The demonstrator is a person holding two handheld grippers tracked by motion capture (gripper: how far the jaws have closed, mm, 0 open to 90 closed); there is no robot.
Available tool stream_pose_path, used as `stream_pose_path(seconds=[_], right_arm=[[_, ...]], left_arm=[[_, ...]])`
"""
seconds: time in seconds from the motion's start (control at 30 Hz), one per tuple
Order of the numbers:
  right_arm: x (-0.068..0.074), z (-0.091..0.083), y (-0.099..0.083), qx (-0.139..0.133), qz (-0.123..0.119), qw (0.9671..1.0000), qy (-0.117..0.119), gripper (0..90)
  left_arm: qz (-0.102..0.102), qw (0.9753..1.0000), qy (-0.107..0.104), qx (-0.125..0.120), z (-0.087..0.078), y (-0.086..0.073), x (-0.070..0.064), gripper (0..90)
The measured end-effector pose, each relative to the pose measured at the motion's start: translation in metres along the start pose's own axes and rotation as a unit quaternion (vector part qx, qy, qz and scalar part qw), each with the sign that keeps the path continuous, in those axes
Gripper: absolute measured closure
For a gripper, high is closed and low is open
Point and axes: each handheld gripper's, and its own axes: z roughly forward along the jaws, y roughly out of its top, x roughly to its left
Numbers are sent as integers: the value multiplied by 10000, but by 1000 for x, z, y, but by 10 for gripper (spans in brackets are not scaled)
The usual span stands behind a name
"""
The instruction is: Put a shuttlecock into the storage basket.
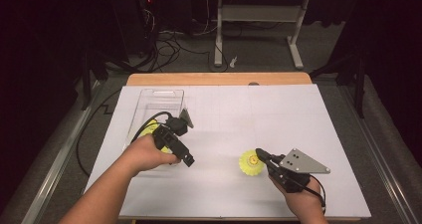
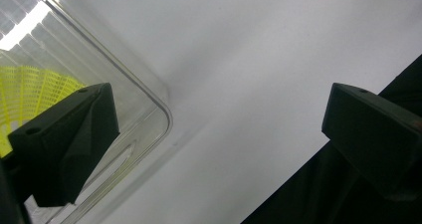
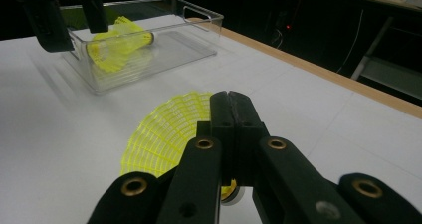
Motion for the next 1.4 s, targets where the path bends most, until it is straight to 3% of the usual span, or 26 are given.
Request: stream_pose_path(seconds=[0.5, 0.73, 0.9, 1.4], right_arm=[[12, 24, 5, -143, -11, 9994, 316, 900], [19, 34, 4, -246, 9, 9988, 423, 900], [25, 40, 0, -170, -62, 9987, 479, 900], [34, 44, 1, -209, -118, 9981, 572, 900]], left_arm=[[26, 10000, -36, 1, -1, 2, -9, 25], [15, 9998, -177, -112, -8, 4, -15, 29], [34, 9997, -190, -119, -7, 1, -19, 30], [161, 9996, -217, -34, -4, -3, -31, 29]])
